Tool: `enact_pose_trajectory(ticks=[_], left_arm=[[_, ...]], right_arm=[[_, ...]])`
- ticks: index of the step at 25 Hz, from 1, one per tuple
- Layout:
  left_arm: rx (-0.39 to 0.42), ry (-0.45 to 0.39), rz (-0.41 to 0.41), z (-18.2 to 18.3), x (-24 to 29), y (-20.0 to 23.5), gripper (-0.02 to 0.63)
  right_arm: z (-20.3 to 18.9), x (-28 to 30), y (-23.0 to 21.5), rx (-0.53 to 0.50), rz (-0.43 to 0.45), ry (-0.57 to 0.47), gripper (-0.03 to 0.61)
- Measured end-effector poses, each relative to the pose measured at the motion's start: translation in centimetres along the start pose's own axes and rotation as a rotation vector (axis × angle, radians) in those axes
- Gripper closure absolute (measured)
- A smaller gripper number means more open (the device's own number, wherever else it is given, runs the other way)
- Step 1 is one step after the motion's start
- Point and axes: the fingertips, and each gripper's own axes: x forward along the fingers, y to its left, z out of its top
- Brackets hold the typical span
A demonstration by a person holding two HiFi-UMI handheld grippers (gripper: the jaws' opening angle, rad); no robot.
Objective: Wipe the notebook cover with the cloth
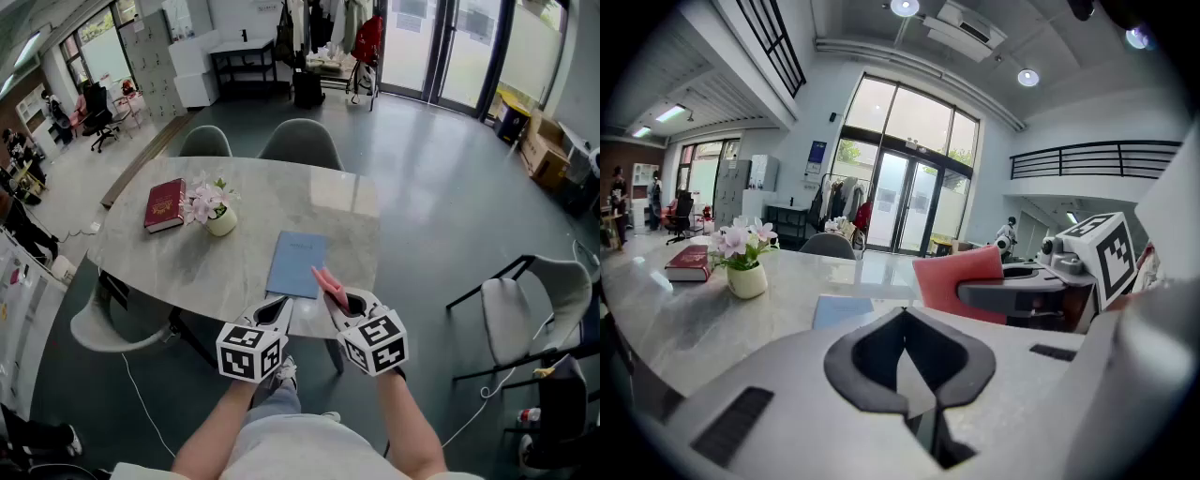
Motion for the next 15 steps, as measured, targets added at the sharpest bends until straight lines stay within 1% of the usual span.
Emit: enact_pose_trajectory(ticks=[7,15], left_arm=[[0.006,0.007,-0.017,-0.4,0.4,-1.3,0.606],[0.012,0.012,-0.025,-0.6,0.5,-1.7,0.606]], right_arm=[[-0.5,-1.2,-0.7,0.01,-0.021,-0.008,0.565],[-0.8,-1.7,-0.8,0.022,-0.033,-0.01,0.565]])
